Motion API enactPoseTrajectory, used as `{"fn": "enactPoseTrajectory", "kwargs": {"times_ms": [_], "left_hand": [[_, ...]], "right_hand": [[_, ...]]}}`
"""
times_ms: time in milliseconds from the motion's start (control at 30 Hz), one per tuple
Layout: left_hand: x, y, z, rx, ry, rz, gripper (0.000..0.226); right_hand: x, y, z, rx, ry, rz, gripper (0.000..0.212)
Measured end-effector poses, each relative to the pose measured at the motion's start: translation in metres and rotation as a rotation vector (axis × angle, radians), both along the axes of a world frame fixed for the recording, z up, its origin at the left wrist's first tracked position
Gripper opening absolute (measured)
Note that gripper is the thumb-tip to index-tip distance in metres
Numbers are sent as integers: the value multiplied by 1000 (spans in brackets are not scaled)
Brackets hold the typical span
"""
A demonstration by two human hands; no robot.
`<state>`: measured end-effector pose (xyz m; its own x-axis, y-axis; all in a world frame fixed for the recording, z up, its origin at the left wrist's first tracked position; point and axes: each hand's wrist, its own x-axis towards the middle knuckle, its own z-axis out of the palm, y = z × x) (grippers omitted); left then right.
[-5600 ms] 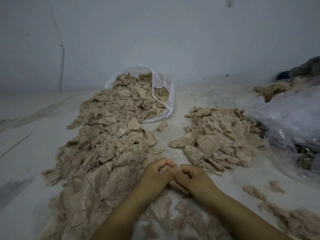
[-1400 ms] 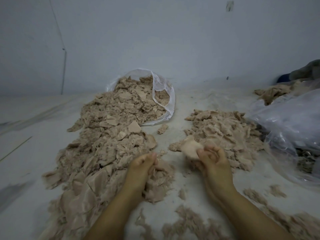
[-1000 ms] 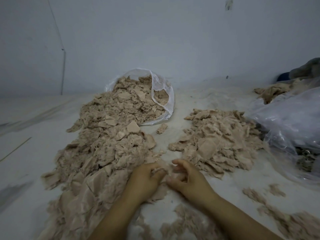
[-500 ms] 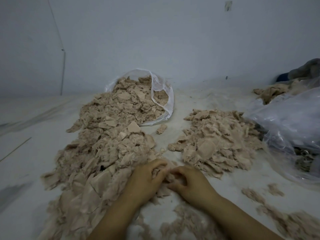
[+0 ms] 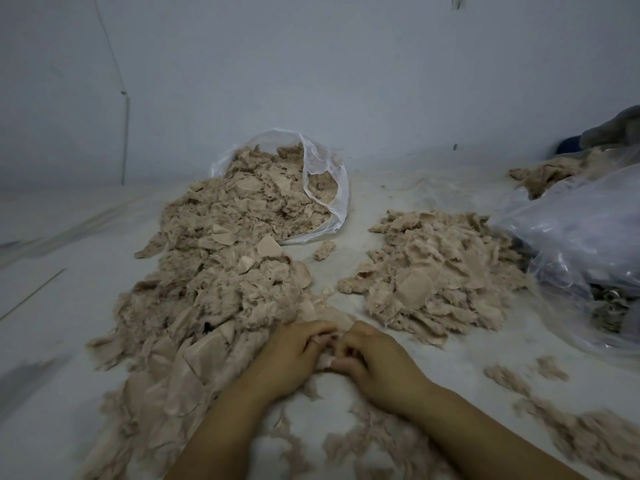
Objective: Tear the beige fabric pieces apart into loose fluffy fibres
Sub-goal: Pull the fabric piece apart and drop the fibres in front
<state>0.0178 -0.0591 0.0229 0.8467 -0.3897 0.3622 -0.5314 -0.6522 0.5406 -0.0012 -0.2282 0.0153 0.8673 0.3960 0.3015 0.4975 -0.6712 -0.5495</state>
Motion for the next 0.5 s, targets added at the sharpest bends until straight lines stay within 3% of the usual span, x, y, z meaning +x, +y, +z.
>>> {"fn": "enactPoseTrajectory", "kwargs": {"times_ms": [267,367,433,500], "left_hand": [[7,14,-3,43,-41,167,13],[2,7,7,-233,-115,217,16],[-1,2,11,-358,-143,180,21],[-4,-3,11,-383,43,53,22]], "right_hand": [[0,-16,8,768,150,105,13],[-1,-18,10,728,97,102,21],[-1,-17,6,727,165,94,13],[0,-15,3,690,198,77,17]]}}
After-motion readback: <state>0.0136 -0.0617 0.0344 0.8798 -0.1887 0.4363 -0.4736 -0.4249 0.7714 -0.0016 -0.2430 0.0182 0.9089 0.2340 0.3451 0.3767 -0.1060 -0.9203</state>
